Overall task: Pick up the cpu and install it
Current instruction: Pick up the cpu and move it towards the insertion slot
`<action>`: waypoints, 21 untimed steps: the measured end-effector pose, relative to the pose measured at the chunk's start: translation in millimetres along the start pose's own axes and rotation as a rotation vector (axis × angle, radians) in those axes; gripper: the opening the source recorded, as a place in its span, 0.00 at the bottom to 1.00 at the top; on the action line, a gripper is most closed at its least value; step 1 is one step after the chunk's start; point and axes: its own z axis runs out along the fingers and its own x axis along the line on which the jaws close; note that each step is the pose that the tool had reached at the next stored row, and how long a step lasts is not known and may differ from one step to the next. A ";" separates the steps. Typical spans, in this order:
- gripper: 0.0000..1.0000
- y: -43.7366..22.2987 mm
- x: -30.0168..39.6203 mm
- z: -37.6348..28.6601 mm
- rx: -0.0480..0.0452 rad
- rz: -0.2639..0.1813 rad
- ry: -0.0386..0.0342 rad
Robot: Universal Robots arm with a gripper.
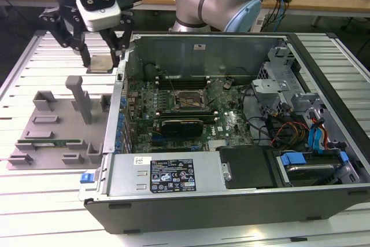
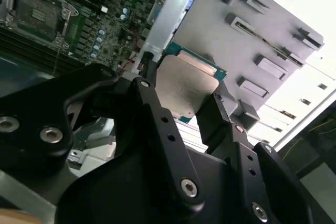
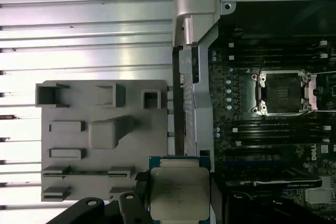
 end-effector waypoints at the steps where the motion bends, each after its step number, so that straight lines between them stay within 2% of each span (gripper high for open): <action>1: 0.55 0.1 -3.2 0.0 0.0000 0.000 0.0000; 3: 0.55 0.4 -16.5 -0.1 0.0000 0.000 0.0000; 6: 0.55 0.7 -28.6 -0.2 0.0000 0.000 0.0000; 9: 0.55 1.1 -46.8 -0.3 0.0000 0.000 0.0000; 13: 0.55 1.3 -60.1 -0.4 0.0000 0.000 0.0000; 14: 0.55 1.5 -68.6 -0.4 0.0000 0.000 0.0001; 15: 0.55 1.7 -74.4 -0.5 0.0000 0.000 0.0001; 19: 0.55 2.0 -88.4 -0.5 -0.0001 0.000 0.0000; 21: 0.55 2.1 -99.8 -0.6 0.0000 0.000 0.0000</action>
